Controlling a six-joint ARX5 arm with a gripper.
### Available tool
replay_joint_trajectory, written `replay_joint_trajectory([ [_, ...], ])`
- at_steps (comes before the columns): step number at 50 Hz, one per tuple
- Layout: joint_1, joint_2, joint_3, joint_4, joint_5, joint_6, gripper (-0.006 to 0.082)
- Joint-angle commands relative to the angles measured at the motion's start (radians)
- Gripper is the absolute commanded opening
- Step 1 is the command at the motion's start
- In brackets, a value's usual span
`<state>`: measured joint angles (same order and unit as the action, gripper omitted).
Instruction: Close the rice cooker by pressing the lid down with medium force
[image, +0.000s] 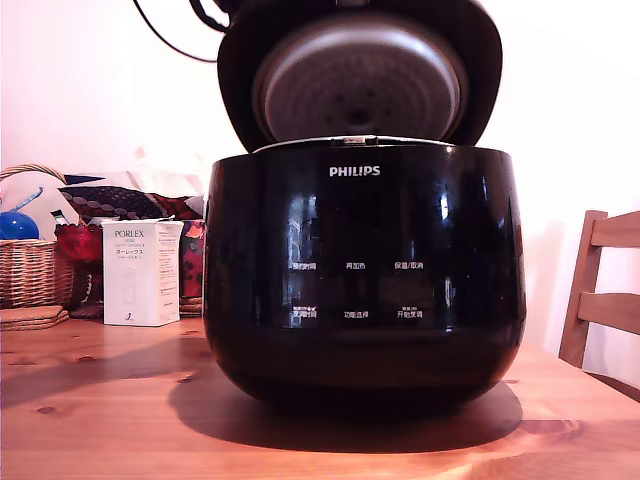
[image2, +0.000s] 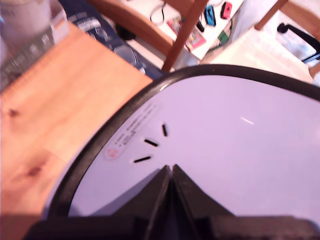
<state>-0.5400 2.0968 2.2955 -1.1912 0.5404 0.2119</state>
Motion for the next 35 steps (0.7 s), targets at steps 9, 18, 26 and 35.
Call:
replay_joint_trajectory([
  [9,-0.026,-0.022,-0.139,0.049,-0.002,0.0,-0.0021],
  [18,-0.026,-0.09,-0.299,0.145,-0.002,-0.003,-0.0021],
  [26,-0.026,-0.148,-0.415,0.225,-0.002,-0.007,-0.0021],
  [35,-0.026,-0.198,-0.511,0.29,-0.002,-0.03,-0.0021],
])
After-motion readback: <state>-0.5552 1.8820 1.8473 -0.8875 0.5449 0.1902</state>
